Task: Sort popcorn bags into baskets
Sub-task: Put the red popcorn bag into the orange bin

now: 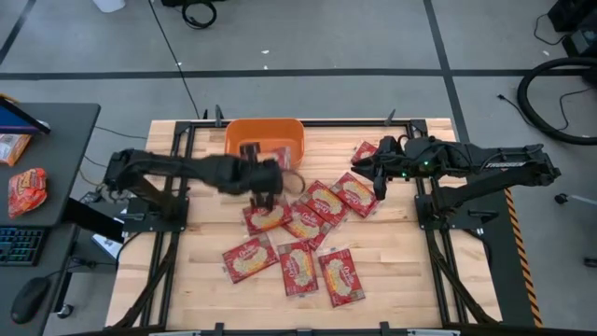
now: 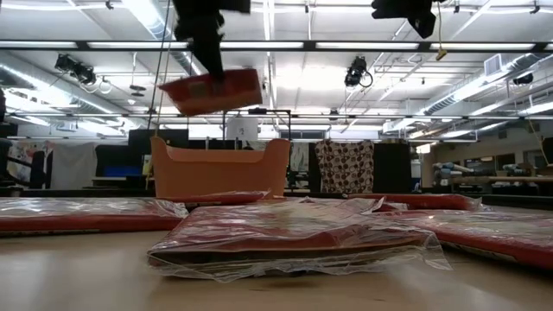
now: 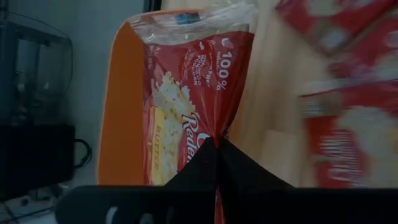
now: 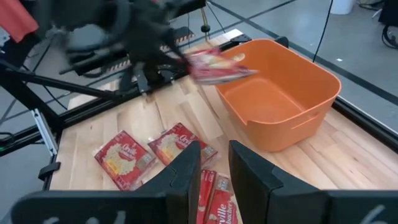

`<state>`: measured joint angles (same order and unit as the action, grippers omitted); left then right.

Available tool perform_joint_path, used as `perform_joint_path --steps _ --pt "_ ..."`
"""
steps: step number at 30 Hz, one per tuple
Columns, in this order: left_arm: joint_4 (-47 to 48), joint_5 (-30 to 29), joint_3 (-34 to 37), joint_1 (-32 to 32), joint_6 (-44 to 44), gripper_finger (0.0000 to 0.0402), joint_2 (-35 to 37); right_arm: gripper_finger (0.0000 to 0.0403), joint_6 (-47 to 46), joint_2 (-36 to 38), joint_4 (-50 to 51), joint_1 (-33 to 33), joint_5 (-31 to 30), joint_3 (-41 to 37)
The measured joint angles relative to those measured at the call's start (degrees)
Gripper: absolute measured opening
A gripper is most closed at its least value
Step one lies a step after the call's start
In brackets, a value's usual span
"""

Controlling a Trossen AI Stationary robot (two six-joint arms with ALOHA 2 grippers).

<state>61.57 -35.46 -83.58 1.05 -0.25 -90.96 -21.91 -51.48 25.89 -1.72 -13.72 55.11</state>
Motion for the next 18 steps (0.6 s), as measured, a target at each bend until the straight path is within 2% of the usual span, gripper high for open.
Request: perform_joint_path --steps 5,9,13,18 --pt "-9.6 5.8 3.1 -8.1 13.0 0.0005 -0.1 0.0089 0.0 0.0 -0.5 0.0 -1.4 0.0" --pt "-13.6 9.8 5.5 -13.3 18.8 0.0005 -1.8 0.0089 -0.8 0.0 -0.6 0.0 -1.7 0.0" --pt "-18.4 12.9 10.2 -17.4 18.5 0.0019 -2.5 0.0089 -1.0 0.0 -0.6 0.0 -1.8 0.0" --pt "-21.8 15.1 15.4 -19.0 11.7 0.0083 -3.0 0.0089 -1.1 0.0 -0.5 0.0 -1.7 0.0"
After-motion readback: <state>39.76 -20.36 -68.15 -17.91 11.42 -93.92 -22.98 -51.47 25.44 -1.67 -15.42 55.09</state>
